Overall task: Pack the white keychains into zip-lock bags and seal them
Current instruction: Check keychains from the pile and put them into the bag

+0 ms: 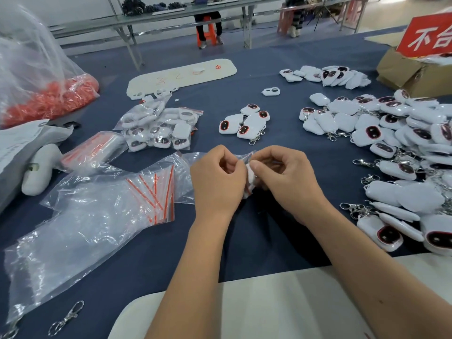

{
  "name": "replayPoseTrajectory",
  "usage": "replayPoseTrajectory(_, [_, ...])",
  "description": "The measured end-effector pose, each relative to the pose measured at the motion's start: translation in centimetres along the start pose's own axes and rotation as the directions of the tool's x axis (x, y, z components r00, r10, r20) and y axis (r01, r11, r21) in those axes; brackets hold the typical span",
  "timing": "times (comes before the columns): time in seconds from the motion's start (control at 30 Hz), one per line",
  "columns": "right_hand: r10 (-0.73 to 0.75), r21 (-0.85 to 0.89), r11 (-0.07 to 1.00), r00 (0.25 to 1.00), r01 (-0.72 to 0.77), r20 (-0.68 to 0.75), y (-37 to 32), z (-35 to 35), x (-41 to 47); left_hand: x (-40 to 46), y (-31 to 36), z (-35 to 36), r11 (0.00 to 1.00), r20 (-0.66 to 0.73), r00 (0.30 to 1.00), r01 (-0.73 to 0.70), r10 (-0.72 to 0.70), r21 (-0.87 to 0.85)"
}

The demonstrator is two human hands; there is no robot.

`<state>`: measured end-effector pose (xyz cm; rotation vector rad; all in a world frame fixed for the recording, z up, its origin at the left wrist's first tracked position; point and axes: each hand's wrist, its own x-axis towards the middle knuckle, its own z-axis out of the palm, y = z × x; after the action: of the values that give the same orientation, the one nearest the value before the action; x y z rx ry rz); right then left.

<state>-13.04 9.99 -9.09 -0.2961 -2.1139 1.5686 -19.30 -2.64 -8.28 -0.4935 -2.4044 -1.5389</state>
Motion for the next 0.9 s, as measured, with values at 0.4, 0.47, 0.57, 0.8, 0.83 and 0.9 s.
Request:
replayPoseTrajectory(0.4, [-0.157, 0.188, 0.978, 0.902, 0.087, 0.402, -0.4, 0.0, 0.0, 0.0, 0.8, -0.4, 0.982, -0.232, 0.957, -0.185, 0.173, -0.029])
replayPoseTrajectory(0.47, [-0.142, 0.185, 0.979, 0.937, 0.085, 0.320, -0.4, 0.1, -0.1, 0.0, 0.7, -0.4, 0.982, -0.247, 0.953, -0.186, 0.173, -0.031])
replayPoseTrajectory(0.57, [-0.099, 0.064, 0.993, 0.993, 0.095, 0.062, 0.1, 0.2, -0.2, 0.0, 0.8, -0.2, 0.979, -0.214, 0.959, -0.200, 0.188, -0.036])
replayPoseTrajectory(0.8, [-0.073, 0.172, 0.985, 0.972, 0.034, 0.224, 0.0, -0.8, 0.1, -0.4, 1.1, 0.7, 0.974, -0.080, 0.973, -0.220, 0.216, -0.047])
replayPoseTrajectory(0.83, [-0.077, 0.217, 0.976, 0.962, 0.019, 0.263, -0.1, -0.9, 0.1, -0.4, 1.2, 0.7, 0.972, -0.101, 0.968, -0.234, 0.229, -0.036])
replayPoseTrajectory(0.9, [-0.067, 0.241, 0.971, 0.958, -0.003, 0.280, -0.2, -0.7, -0.1, -0.5, 1.4, 0.6, 0.961, -0.167, 0.948, -0.277, 0.272, -0.004])
